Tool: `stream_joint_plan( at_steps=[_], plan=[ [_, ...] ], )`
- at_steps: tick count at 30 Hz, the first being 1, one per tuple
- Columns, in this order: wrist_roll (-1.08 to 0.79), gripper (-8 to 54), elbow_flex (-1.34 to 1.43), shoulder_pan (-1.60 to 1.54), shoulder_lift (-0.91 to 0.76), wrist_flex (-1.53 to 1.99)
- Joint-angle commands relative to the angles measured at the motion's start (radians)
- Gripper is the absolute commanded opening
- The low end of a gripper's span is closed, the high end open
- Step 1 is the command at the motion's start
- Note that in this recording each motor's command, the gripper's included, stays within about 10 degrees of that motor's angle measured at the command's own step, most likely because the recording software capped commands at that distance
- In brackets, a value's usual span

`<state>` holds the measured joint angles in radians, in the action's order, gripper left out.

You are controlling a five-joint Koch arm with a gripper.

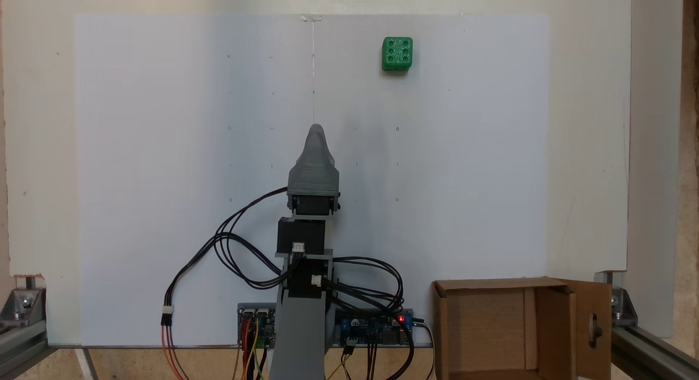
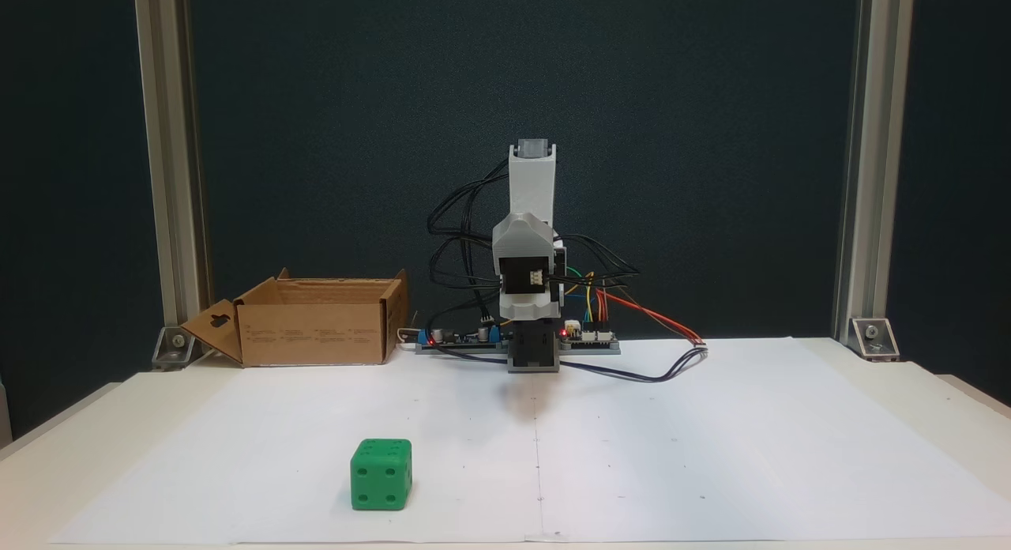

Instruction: Grasp a green dice and put it in the bin.

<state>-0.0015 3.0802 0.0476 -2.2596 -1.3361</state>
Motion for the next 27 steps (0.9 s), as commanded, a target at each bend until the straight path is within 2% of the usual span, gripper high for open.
stream_joint_plan(
  at_steps=[1,27],
  plan=[
    [-0.052,44.5,0.049,0.071,-0.104,0.038],
    [-0.048,44.5,0.049,0.063,-0.104,0.032]
  ],
)
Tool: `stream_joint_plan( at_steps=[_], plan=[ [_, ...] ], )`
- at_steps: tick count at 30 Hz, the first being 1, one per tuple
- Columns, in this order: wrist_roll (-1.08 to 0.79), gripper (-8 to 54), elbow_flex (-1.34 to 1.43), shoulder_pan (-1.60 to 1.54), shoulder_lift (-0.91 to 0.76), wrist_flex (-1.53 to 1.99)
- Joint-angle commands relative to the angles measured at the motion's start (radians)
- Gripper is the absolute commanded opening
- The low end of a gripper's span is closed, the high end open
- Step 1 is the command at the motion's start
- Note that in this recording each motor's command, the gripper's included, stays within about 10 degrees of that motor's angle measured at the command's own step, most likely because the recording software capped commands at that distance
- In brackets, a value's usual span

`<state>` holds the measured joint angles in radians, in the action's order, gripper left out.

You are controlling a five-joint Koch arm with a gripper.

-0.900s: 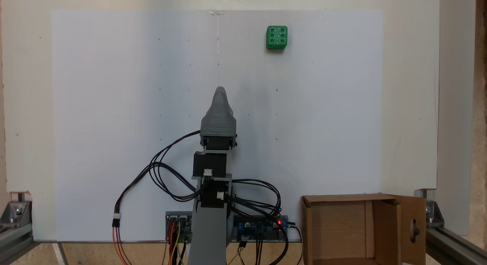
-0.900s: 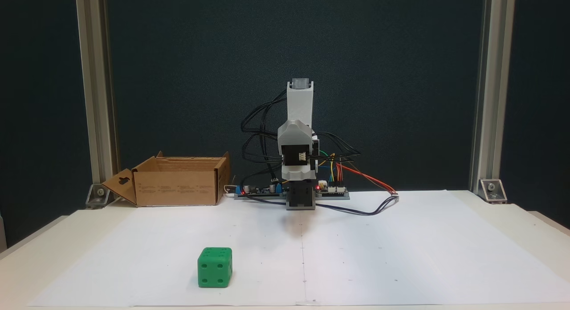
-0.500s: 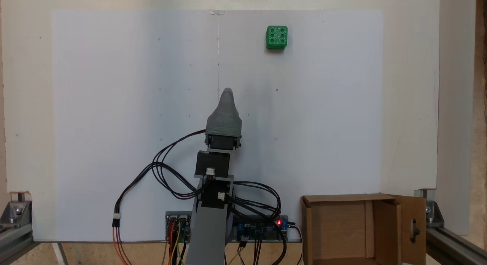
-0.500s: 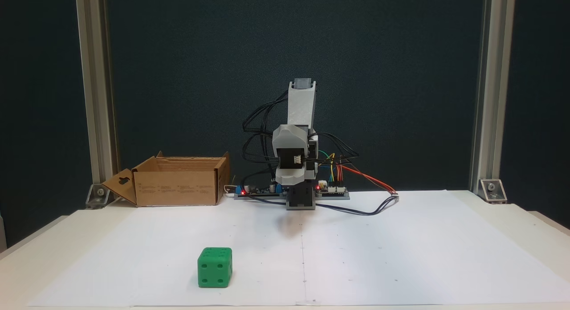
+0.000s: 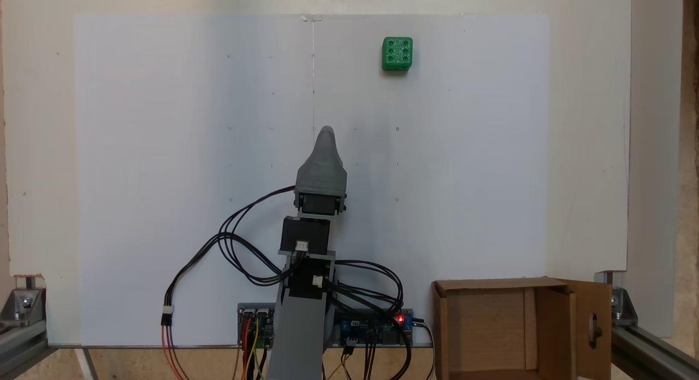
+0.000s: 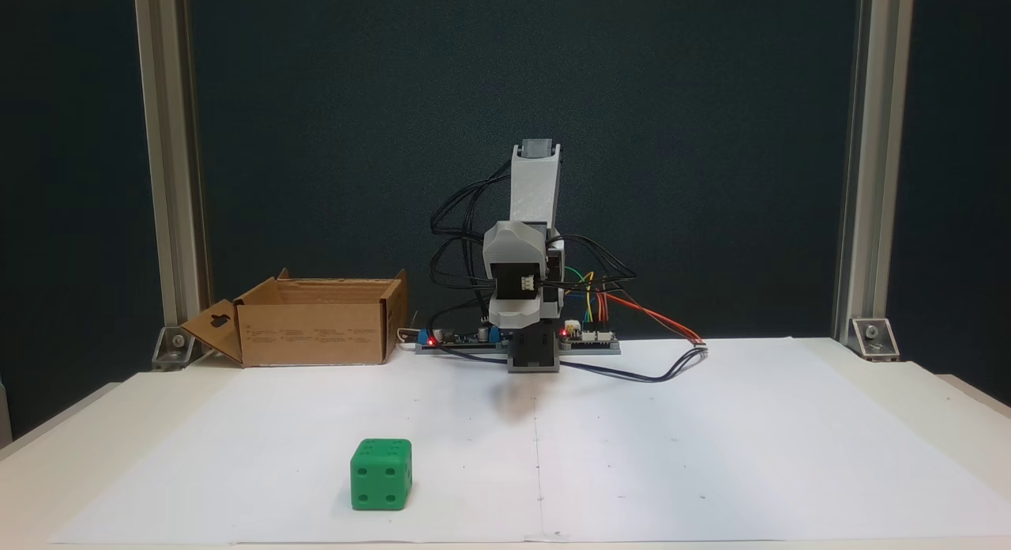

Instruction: Grasp a green dice and put it in the bin.

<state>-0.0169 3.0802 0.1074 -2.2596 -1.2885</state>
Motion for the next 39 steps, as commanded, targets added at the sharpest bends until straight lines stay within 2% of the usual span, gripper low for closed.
stream_joint_plan(
  at_steps=[1,13,27,34,39],
  plan=[
    [-0.032,44.5,0.049,0.003,-0.104,-0.015],
    [-0.035,44.5,0.049,0.003,-0.104,-0.012],
    [-0.041,41.6,0.032,0.041,-0.104,0.075],
    [-0.035,41.6,-0.314,0.063,-0.104,0.578],
    [0.037,41.7,-0.644,0.087,-0.097,0.909]
  ],
)
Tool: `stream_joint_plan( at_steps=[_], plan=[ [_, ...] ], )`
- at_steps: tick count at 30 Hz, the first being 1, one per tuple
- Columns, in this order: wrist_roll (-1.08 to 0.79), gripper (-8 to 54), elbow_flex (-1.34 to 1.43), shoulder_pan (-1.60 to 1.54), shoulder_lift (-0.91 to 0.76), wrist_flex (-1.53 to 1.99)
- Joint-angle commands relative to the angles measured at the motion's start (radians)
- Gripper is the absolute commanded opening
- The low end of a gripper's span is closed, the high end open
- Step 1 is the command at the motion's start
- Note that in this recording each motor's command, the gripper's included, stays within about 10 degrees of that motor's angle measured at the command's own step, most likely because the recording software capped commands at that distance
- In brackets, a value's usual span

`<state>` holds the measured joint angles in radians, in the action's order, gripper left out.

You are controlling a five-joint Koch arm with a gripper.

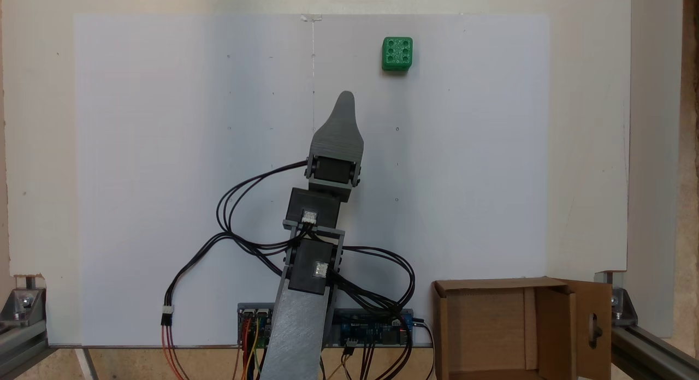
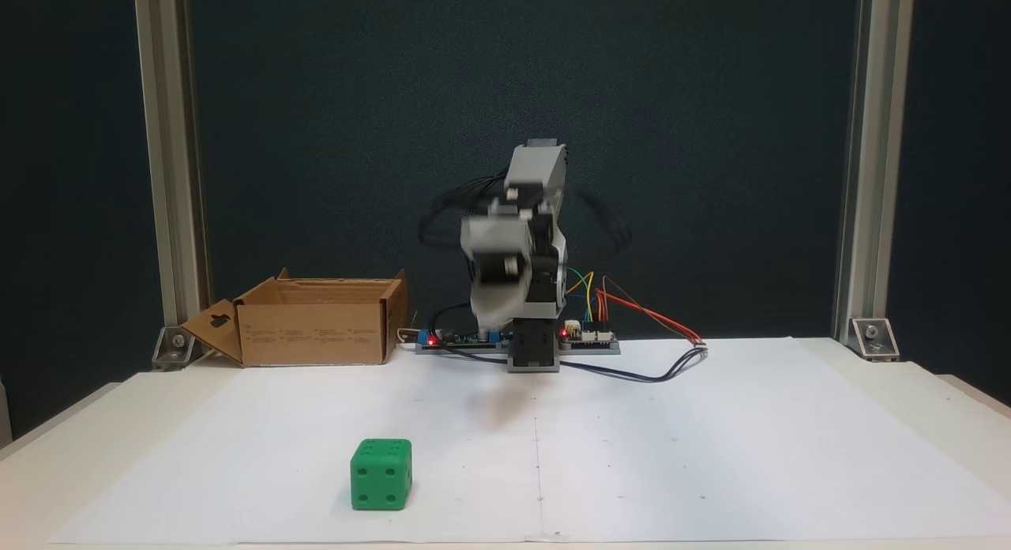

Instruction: Grasp a green dice and put it in the bin.

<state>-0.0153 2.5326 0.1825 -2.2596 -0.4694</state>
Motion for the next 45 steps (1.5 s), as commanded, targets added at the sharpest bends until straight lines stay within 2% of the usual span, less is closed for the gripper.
stream_joint_plan(
  at_steps=[1,11,20,25,33,37,45],
  plan=[
    [0.049,41.7,-0.152,0.015,-0.081,0.152],
    [0.104,41.6,-0.649,0.023,0.308,0.814],
    [0.106,41.7,-1.055,0.083,0.581,1.37],
    [0.097,41.7,-1.281,0.13,0.721,1.448],
    [-0.163,43.6,-1.531,0.097,0.93,1.605],
    [-0.23,44.2,-1.612,0.081,0.974,1.655],
    [-0.236,43.9,-1.761,0.078,1.086,1.72]
  ],
)
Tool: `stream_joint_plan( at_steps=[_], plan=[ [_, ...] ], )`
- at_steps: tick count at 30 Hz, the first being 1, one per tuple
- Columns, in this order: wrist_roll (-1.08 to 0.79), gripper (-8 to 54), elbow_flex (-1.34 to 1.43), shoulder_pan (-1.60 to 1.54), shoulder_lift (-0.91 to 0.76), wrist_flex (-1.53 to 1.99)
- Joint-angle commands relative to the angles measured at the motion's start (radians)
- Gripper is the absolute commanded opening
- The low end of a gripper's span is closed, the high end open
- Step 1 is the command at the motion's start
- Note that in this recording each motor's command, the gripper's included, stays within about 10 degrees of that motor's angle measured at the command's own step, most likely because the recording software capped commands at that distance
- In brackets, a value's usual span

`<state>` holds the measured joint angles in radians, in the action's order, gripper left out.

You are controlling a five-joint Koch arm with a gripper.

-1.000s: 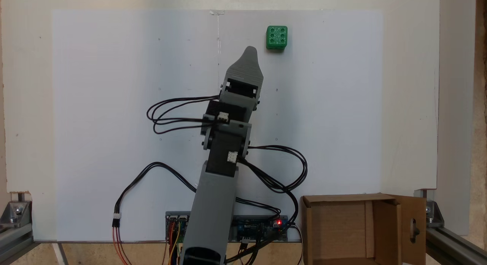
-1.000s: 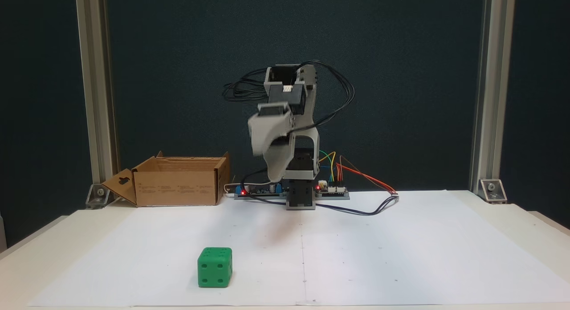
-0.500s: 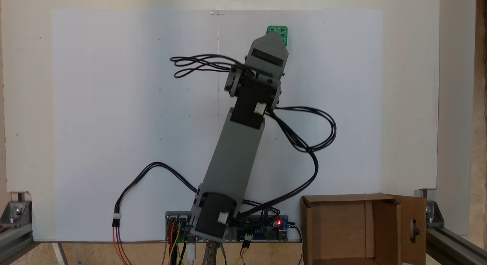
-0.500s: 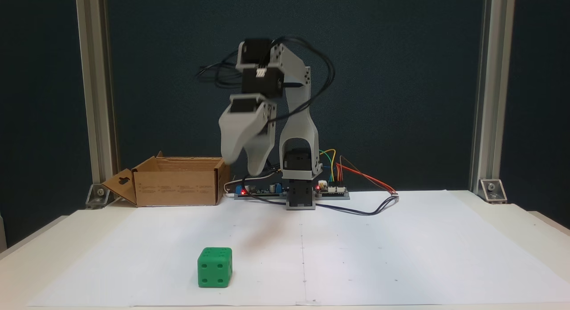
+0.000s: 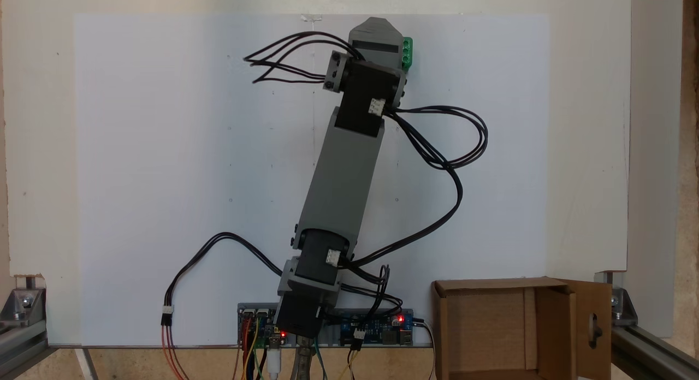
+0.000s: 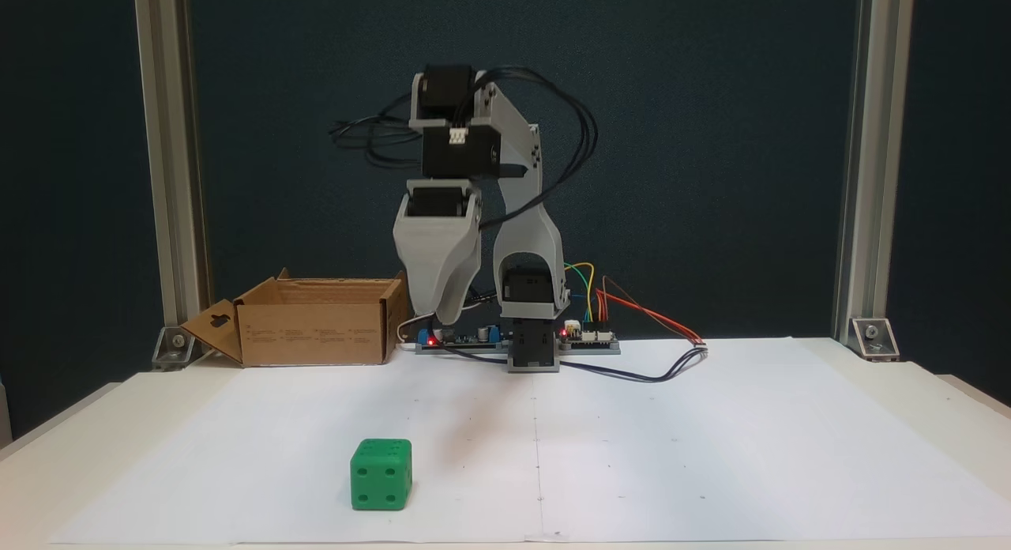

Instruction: Grasp a green dice and put it in the bin.

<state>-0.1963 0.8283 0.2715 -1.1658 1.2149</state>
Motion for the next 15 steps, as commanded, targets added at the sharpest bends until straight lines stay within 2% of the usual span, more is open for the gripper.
stream_joint_plan(
  at_steps=[1,8,15],
  plan=[
    [-0.057,43.9,-0.058,-0.011,0.008,0.04],
    [-0.084,45.1,-0.183,-0.006,0.137,0.129],
    [-0.181,44.8,-0.183,0.057,0.155,0.127]
  ],
)
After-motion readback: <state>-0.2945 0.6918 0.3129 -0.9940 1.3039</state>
